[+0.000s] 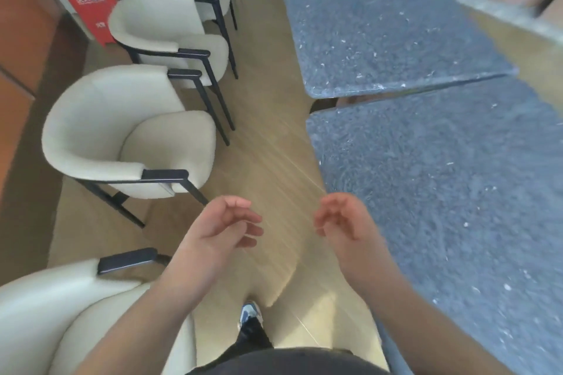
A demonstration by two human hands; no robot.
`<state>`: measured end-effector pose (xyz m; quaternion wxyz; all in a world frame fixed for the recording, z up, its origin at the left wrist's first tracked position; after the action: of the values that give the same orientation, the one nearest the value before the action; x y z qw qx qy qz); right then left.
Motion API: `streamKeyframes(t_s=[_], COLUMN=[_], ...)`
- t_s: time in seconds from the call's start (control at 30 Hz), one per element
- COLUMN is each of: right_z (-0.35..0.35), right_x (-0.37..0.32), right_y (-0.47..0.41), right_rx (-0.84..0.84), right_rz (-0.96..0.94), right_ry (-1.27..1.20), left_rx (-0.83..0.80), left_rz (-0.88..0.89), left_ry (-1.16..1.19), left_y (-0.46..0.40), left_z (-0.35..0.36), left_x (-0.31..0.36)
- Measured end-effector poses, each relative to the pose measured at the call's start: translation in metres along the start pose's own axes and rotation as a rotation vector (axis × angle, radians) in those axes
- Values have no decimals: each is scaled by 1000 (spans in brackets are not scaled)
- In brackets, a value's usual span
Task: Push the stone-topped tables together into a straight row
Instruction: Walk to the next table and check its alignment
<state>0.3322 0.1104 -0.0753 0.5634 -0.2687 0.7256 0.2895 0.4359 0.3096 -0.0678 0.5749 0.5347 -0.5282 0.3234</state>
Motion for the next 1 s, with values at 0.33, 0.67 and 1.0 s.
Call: streamKeyframes(t_s=[0.33,0.67,1.0], right_z=[57,89,118], right_x=[12,116,185], right_y=[-89,-256,-308], right_rx=[265,439,570], right_rz=[325,953,1316], right_ry=[-196,-741,-1354], left_rx=[-227,-295,-279], left_rz=[-373,-729,-1066], left_ry=[87,-12,-121], left_y=[-171,-344,-437], left_z=[41,170,256], left_x=[6,-23,-84])
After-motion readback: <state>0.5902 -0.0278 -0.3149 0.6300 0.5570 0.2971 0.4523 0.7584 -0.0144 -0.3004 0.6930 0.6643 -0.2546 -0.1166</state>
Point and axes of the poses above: each hand's wrist, its own y-axis away from the middle knuckle, its own z-axis out of the palm, x = y × z, the point moved 6 cm from there along -y, towards the middle knuckle, and after that the axes turned 15 degrees about x, right-handed, at the moved point
